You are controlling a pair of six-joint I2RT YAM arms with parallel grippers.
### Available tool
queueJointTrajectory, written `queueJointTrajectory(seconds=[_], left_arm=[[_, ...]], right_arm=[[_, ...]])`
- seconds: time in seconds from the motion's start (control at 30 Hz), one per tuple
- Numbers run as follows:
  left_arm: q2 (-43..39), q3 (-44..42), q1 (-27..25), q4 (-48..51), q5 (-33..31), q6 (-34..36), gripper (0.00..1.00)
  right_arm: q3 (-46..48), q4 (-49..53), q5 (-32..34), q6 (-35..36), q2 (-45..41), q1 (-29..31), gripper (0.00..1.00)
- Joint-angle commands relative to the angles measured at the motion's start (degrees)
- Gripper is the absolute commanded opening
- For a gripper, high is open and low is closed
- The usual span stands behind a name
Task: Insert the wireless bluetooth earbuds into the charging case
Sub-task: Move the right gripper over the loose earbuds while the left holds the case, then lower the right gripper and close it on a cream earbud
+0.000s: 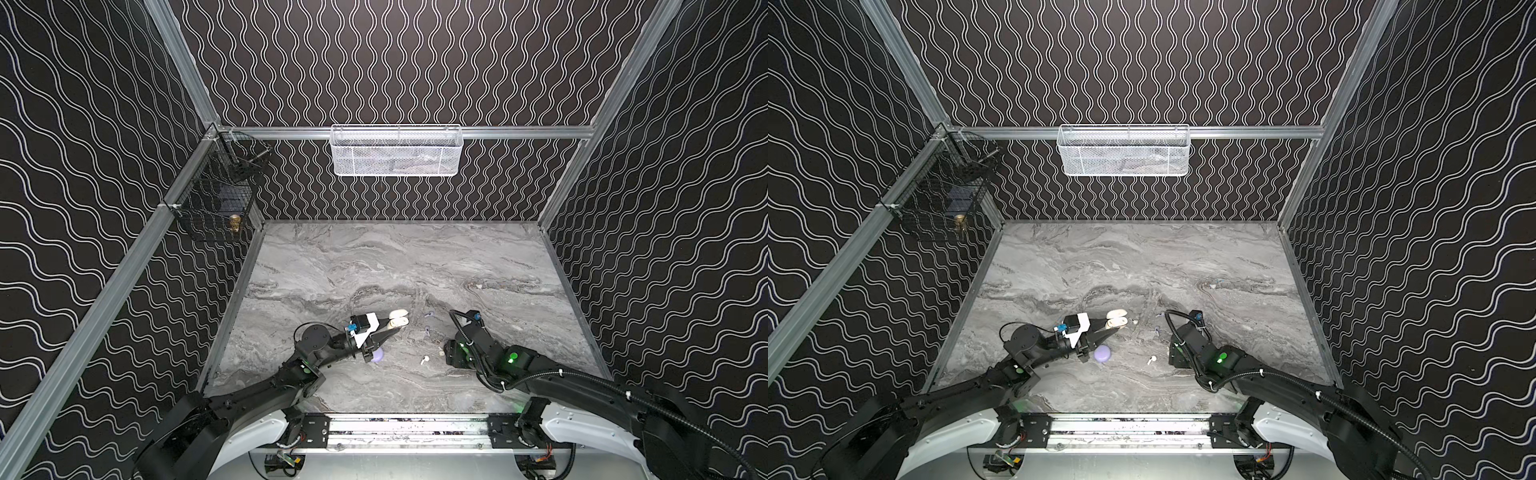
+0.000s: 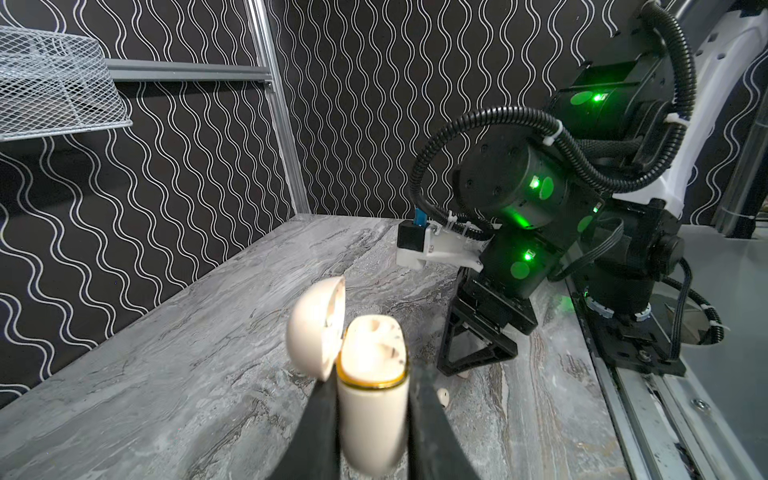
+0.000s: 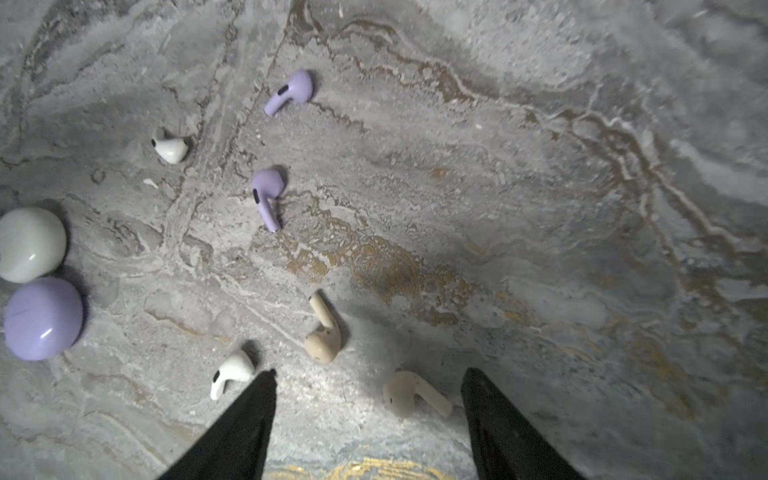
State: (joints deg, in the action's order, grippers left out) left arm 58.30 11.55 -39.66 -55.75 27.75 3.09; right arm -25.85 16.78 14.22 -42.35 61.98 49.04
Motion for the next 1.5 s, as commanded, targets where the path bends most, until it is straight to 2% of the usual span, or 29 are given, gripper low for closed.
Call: queueJointTrajectory(seconds=[0.0,0.47,0.63,0.9,1.07,1.33,1.47], left_arm=[[0.15,0.59,0.04,-0.44,0.86,0.05,0.0],[-1.73,0.4,0.05,0.07,0.91,-0.32,0.0],[-2.24,0.18,0.04,-0.06,0.82,-0.37,0.0],[-2.01,0.49,0.05,-0.12,0.99,-0.54,0.0],[-2.76,0.31,0.06,0.22,0.72,-0.31,0.0],[-1.79,0.39,0.07,-0.5,1.11,-0.63,0.0],[-2.05,0.4,0.03,-0.15,0.94,-0.48,0.0]], right_arm=[[0.27,-2.67,-3.51,0.77,1.49,-0.17,0.68],[1.53,-1.57,-2.0,-2.31,2.98,-0.17,0.65],[0.19,-0.34,-3.43,-2.54,5.7,-0.18,0.59],[1.15,0.18,-6.51,-5.41,2.48,0.84,0.49],[0.25,0.5,-6.42,-6.43,3.34,2.37,0.47],[-5.18,8.21,1.11,-6.96,5.63,2.64,0.47],[-6.3,9.33,2.11,-6.79,6.07,2.64,0.47]])
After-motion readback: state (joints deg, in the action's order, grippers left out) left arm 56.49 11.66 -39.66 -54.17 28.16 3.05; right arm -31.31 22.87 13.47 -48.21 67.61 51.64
